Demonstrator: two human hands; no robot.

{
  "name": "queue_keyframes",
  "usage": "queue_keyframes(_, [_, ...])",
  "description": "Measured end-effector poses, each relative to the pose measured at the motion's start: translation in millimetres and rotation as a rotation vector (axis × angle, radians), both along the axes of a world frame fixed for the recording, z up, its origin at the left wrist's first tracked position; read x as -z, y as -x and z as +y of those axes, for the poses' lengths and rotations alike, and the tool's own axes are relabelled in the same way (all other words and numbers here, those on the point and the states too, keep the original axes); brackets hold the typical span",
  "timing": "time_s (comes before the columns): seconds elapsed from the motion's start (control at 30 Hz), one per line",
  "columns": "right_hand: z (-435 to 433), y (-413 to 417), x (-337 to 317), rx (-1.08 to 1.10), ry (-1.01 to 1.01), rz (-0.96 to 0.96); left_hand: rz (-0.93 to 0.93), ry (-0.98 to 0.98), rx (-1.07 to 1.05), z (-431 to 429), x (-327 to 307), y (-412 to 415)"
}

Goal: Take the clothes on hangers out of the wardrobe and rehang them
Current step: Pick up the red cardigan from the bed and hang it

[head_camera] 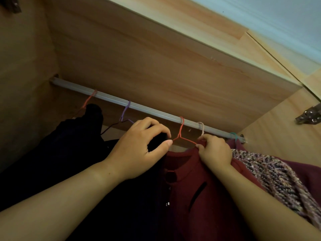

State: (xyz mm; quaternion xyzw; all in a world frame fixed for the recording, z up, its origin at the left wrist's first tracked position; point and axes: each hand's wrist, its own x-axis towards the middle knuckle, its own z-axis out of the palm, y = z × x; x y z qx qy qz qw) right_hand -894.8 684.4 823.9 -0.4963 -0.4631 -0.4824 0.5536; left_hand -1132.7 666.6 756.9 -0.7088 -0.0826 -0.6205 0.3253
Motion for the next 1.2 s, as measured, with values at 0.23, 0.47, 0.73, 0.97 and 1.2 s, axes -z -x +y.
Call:
queue_keyframes(0.23, [-29,-17,22,0.031,0.072,-0.145,-0.001,0.002,-0.005,1,1,2])
queue_keyframes(0.47, [-57,-35,34,0.052,0.097,-0.109,-0.001,0.005,-0.024,3,4,1])
queue_keyframes(0.73, [-55,-27,66,-0.229,-0.064,-0.087,-0.031,0.031,-0.032,-2,10,1])
queue_keyframes(0.97, [-47,-24,137,-0.398,-0.105,0.000,-0.112,0.148,-0.104,-12,52,-8])
queue_keyframes(1.2, [-54,-13,246,-0.384,-0.036,0.090,-0.050,0.226,-0.113,-14,139,-25])
